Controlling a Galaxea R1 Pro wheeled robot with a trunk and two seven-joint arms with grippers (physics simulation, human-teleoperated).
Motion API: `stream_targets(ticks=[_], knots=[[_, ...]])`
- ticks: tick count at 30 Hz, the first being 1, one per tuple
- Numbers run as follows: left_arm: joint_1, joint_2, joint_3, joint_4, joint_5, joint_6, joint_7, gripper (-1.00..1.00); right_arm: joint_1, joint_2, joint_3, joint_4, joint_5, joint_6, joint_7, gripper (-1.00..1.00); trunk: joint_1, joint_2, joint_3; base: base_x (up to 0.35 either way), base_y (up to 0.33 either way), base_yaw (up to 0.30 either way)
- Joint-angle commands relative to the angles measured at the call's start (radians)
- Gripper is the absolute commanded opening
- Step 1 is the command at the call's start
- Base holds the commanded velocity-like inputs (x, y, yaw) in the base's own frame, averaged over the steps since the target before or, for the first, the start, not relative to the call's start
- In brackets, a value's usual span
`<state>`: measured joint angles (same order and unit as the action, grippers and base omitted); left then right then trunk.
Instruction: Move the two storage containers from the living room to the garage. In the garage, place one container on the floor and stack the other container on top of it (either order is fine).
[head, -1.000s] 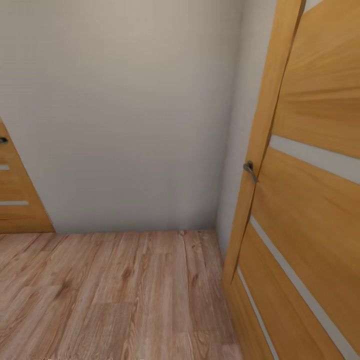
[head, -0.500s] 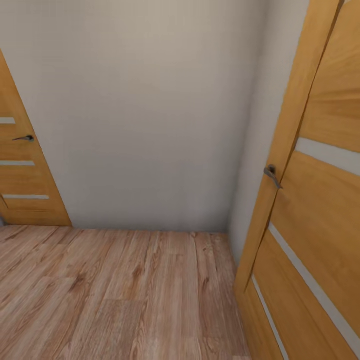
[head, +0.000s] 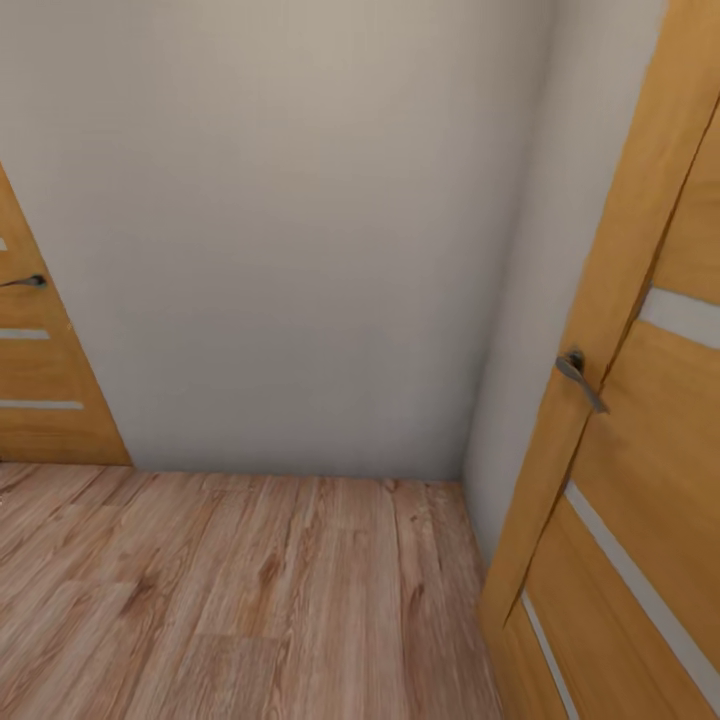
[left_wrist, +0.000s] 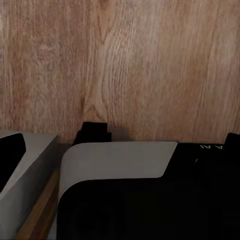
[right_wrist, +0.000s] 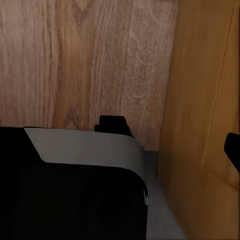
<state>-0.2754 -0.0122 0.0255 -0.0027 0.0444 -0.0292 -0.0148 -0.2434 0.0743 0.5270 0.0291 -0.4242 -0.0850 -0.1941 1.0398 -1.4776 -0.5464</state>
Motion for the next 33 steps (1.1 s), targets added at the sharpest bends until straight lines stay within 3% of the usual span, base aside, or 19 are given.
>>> stream_targets(ticks=[1, 33], knots=[[-0.001, 0.000, 0.002, 0.001, 0.005, -0.003, -0.002, 1.00, -0.001, 0.001, 0.008, 0.003, -0.010, -0.006, -0.001, 1.00, 0.001, 0.000, -0.001, 0.322, 0.000, 0.103], [-0.001, 0.000, 0.002, 0.001, 0.005, -0.003, -0.001, 1.00, -0.001, 0.001, 0.008, 0.003, -0.007, -0.006, 0.001, 1.00, 0.001, 0.000, -0.001, 0.314, 0.000, 0.251]])
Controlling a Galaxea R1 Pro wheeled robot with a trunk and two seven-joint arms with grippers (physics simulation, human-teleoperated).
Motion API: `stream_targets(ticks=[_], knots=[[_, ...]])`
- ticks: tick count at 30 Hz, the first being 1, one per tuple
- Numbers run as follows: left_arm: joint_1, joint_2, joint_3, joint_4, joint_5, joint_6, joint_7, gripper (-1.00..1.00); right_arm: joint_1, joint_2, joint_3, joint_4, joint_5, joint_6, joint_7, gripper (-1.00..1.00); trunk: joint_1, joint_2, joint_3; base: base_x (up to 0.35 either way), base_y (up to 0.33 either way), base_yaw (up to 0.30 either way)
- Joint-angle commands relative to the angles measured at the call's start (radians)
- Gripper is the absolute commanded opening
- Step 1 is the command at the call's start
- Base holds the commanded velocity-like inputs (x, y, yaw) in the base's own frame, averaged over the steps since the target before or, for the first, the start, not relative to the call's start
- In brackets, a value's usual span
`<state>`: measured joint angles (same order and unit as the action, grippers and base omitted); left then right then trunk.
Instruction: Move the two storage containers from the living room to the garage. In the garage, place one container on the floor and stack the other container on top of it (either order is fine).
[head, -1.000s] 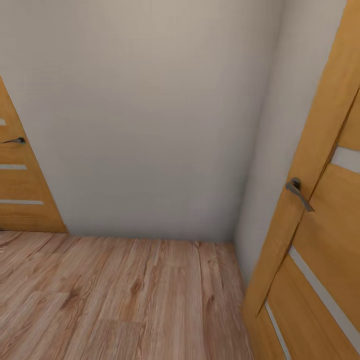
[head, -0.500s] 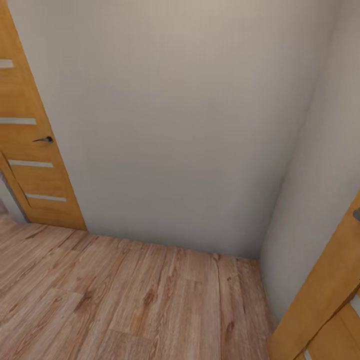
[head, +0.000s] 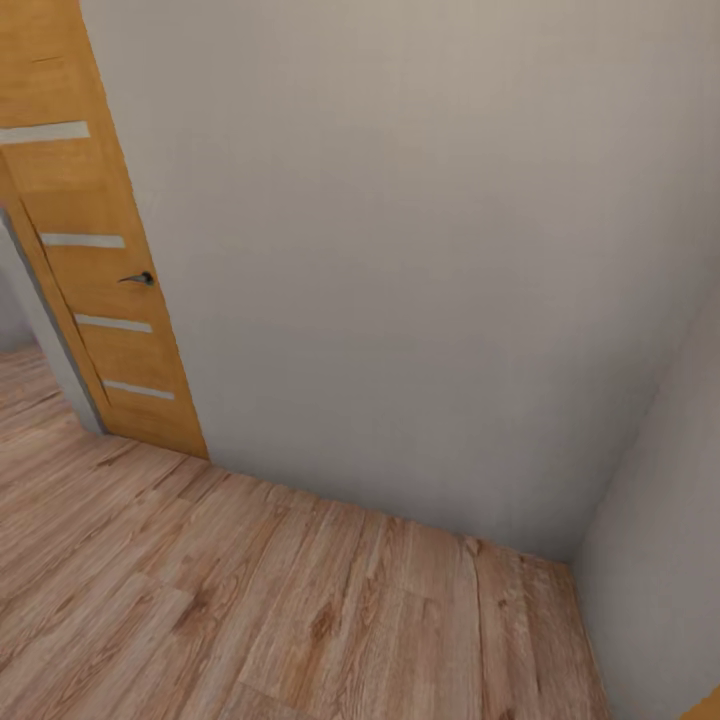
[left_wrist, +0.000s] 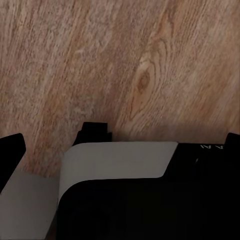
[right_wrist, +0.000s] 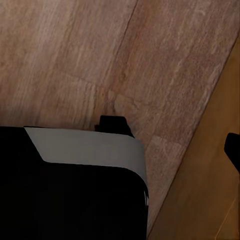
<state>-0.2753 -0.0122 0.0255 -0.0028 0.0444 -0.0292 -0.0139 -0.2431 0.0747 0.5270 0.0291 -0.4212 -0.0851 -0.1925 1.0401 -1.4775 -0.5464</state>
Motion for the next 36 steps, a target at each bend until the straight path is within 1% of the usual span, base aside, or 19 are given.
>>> stream_targets(ticks=[1, 8, 21, 25, 36], knots=[[-0.001, 0.000, 0.002, 0.001, 0.005, -0.003, -0.001, 1.00, -0.001, 0.001, 0.008, 0.003, -0.010, -0.006, -0.001, 1.00, 0.000, 0.000, -0.001, 0.121, 0.000, 0.072], [-0.001, 0.000, 0.002, 0.001, 0.005, -0.005, -0.001, 1.00, -0.001, 0.001, 0.008, 0.003, -0.012, -0.006, -0.002, 1.00, 0.000, 0.000, -0.001, 0.024, 0.000, 0.033], [-0.001, -0.001, 0.002, 0.001, 0.005, -0.005, -0.001, 1.00, -0.001, 0.001, 0.008, 0.003, -0.011, -0.007, -0.001, 1.00, 0.000, 0.000, -0.001, 0.007, 0.000, 0.254], [-0.001, 0.000, 0.002, 0.001, 0.005, -0.005, -0.001, 1.00, -0.001, 0.000, 0.008, 0.003, -0.011, -0.006, -0.001, 1.00, 0.000, 0.000, -0.001, 0.172, -0.077, 0.152], [-0.001, 0.000, 0.002, 0.001, 0.005, -0.005, -0.001, 1.00, -0.001, 0.000, 0.008, 0.003, -0.012, -0.005, -0.002, 1.00, 0.000, 0.000, -0.001, 0.243, -0.151, 0.012]])
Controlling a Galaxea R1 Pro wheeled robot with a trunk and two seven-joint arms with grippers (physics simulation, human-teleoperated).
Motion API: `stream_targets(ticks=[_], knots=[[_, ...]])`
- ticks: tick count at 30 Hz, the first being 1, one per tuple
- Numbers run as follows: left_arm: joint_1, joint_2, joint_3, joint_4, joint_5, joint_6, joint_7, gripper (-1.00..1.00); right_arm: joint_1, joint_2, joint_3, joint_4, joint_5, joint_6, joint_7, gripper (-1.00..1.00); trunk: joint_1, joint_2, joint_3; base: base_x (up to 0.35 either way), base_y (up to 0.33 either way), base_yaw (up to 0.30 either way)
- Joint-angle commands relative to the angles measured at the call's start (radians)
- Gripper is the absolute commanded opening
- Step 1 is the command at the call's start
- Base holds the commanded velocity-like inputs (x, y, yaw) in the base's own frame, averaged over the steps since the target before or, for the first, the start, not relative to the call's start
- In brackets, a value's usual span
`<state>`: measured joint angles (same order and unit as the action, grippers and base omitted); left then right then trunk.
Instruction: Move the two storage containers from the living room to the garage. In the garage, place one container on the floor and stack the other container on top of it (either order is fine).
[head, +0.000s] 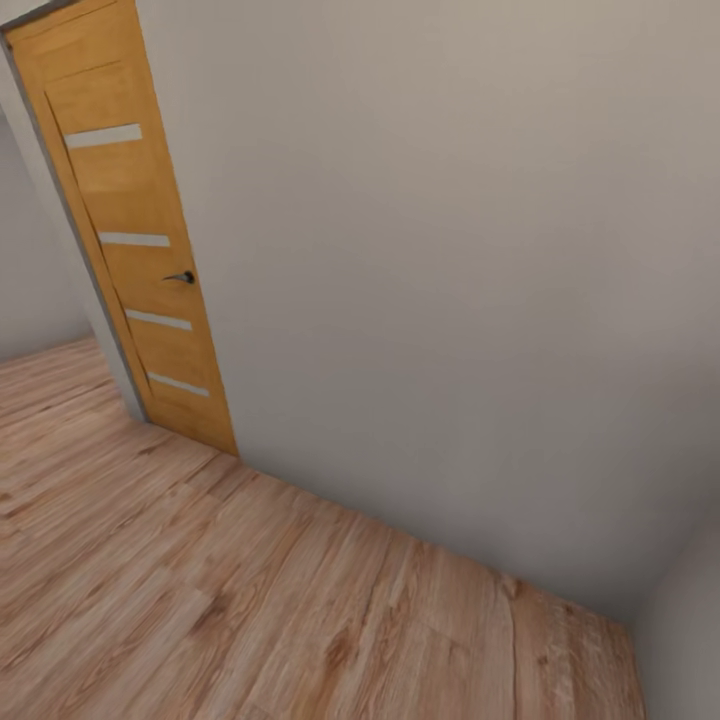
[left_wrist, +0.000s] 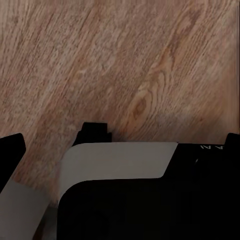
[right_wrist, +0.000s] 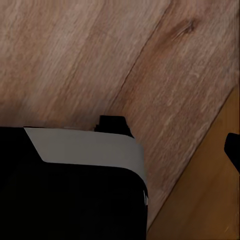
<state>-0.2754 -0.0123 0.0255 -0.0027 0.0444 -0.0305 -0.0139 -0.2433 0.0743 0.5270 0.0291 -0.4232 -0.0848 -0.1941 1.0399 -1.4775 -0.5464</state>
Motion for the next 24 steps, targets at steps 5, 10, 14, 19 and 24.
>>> stream_targets(ticks=[5, 10, 14, 19, 24], knots=[[-0.001, 0.000, 0.002, 0.001, 0.005, -0.003, -0.001, 1.00, -0.002, 0.002, 0.008, 0.003, -0.010, -0.006, 0.000, 1.00, 0.000, 0.000, -0.001, 0.248, -0.148, 0.042], [-0.001, 0.000, 0.002, 0.001, 0.005, -0.004, -0.001, 1.00, -0.001, 0.002, 0.008, 0.003, -0.009, -0.007, 0.000, 1.00, 0.000, 0.000, -0.001, 0.131, -0.031, 0.239], [-0.001, 0.000, 0.002, 0.001, 0.005, -0.004, 0.000, 1.00, -0.001, 0.002, 0.008, 0.003, -0.009, -0.007, 0.001, 1.00, 0.000, 0.000, -0.001, 0.020, -0.004, 0.270], [-0.001, 0.000, 0.002, 0.001, 0.005, -0.004, 0.000, 1.00, -0.001, 0.002, 0.008, 0.003, -0.008, -0.007, 0.001, 1.00, 0.000, 0.000, -0.001, 0.001, 0.000, 0.274], [-0.001, 0.000, 0.002, 0.001, 0.005, -0.004, 0.000, 1.00, -0.002, 0.002, 0.008, 0.003, -0.008, -0.007, 0.001, 1.00, 0.000, 0.000, -0.001, 0.000, 0.000, 0.275]])
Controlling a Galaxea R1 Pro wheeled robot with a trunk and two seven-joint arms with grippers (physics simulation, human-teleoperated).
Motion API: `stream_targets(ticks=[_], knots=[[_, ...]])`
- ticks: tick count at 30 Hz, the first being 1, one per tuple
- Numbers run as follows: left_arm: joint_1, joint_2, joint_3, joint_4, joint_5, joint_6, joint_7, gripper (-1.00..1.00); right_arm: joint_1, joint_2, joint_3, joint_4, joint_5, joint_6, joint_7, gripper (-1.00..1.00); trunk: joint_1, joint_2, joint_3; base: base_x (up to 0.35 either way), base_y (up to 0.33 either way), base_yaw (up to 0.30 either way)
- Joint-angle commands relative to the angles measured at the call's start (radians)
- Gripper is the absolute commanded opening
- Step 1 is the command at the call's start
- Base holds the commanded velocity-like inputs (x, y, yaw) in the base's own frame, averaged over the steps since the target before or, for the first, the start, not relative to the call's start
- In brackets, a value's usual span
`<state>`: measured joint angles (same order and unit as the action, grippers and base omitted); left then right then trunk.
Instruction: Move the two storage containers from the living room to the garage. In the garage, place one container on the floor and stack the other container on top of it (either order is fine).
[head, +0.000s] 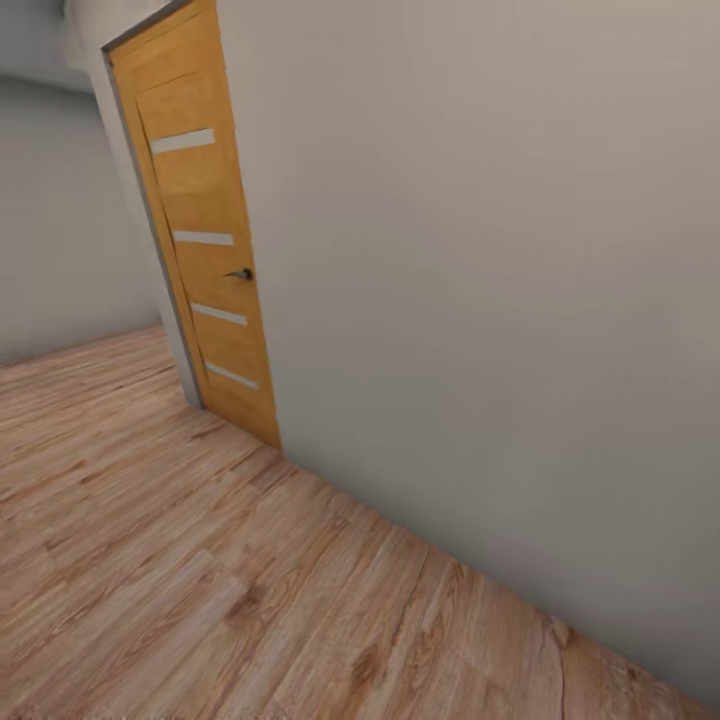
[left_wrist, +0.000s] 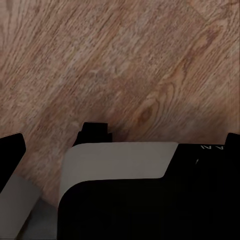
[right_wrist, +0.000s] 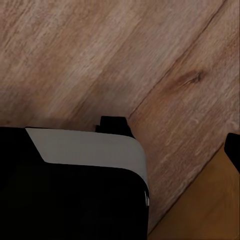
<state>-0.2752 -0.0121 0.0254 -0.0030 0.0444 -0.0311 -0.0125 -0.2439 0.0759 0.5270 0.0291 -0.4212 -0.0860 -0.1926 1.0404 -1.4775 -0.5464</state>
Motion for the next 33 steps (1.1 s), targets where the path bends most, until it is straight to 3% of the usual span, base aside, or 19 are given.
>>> stream_targets(ticks=[1, 12, 33], knots=[[-0.001, 0.000, 0.002, 0.001, 0.005, -0.003, -0.001, 1.00, -0.001, 0.001, 0.008, 0.003, -0.010, -0.006, -0.001, 1.00, 0.000, 0.000, -0.001, 0.000, 0.000, 0.275], [-0.001, 0.001, 0.002, 0.001, 0.005, -0.003, -0.003, 1.00, 0.000, 0.000, 0.008, 0.003, -0.010, -0.005, -0.001, 1.00, 0.000, 0.000, -0.001, 0.074, 0.000, 0.242], [-0.001, 0.001, 0.002, 0.001, 0.005, -0.003, -0.003, 1.00, 0.000, 0.001, 0.008, 0.003, -0.010, 0.000, -0.001, 1.00, 0.000, 0.000, -0.001, 0.321, 0.000, 0.002]])
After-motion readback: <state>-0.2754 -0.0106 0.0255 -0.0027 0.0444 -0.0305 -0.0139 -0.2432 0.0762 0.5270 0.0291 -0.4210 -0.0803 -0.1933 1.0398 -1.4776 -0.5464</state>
